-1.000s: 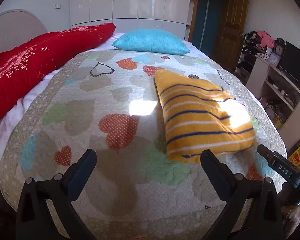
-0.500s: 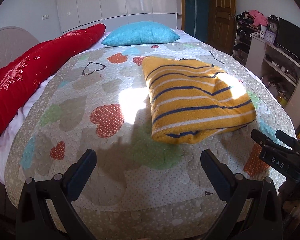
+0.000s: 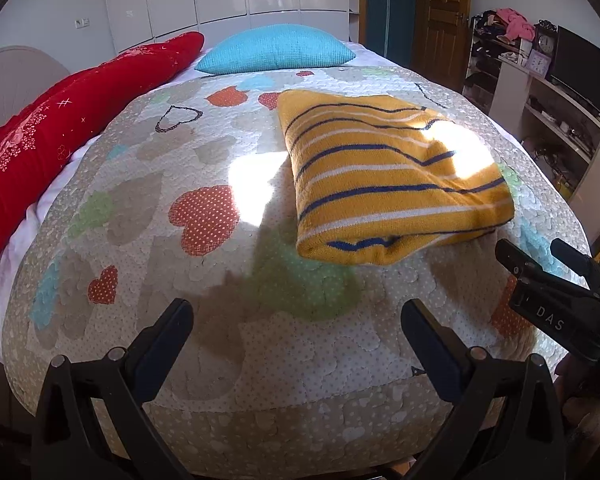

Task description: Fold small clothes

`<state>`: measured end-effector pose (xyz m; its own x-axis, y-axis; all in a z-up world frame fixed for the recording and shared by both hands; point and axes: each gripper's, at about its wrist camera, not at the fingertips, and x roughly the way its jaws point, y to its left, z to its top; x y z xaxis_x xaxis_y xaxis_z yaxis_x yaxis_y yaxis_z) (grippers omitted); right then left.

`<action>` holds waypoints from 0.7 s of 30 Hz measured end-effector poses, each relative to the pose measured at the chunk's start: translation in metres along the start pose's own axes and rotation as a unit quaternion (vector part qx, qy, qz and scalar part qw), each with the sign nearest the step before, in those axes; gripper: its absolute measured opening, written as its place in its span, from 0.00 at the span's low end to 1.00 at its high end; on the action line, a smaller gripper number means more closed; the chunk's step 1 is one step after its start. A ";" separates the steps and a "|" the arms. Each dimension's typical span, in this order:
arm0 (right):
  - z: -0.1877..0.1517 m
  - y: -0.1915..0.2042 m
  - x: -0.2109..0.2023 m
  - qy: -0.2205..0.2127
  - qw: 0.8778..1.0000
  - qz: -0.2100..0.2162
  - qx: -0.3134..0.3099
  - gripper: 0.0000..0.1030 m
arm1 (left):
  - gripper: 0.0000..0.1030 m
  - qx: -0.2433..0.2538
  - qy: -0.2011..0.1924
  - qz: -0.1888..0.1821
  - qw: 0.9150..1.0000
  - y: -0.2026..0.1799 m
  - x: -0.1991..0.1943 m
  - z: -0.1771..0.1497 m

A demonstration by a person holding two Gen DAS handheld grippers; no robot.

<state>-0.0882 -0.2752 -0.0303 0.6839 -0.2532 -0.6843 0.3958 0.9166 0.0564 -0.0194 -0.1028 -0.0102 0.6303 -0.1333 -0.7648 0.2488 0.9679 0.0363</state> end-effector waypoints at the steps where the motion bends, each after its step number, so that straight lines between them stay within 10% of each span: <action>1: 0.000 0.000 0.000 0.000 1.000 0.000 0.000 0.91 | 1.00 0.001 0.002 -0.001 1.000 -0.001 0.001 0.000; 21: -0.003 0.005 -0.001 -0.007 1.000 -0.025 -0.018 0.91 | 1.00 0.007 0.025 -0.015 1.000 -0.005 0.011 -0.006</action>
<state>-0.0886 -0.2694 -0.0315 0.6722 -0.3020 -0.6760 0.4071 0.9134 -0.0032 -0.0179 -0.1077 -0.0230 0.5844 -0.1511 -0.7973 0.2778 0.9604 0.0216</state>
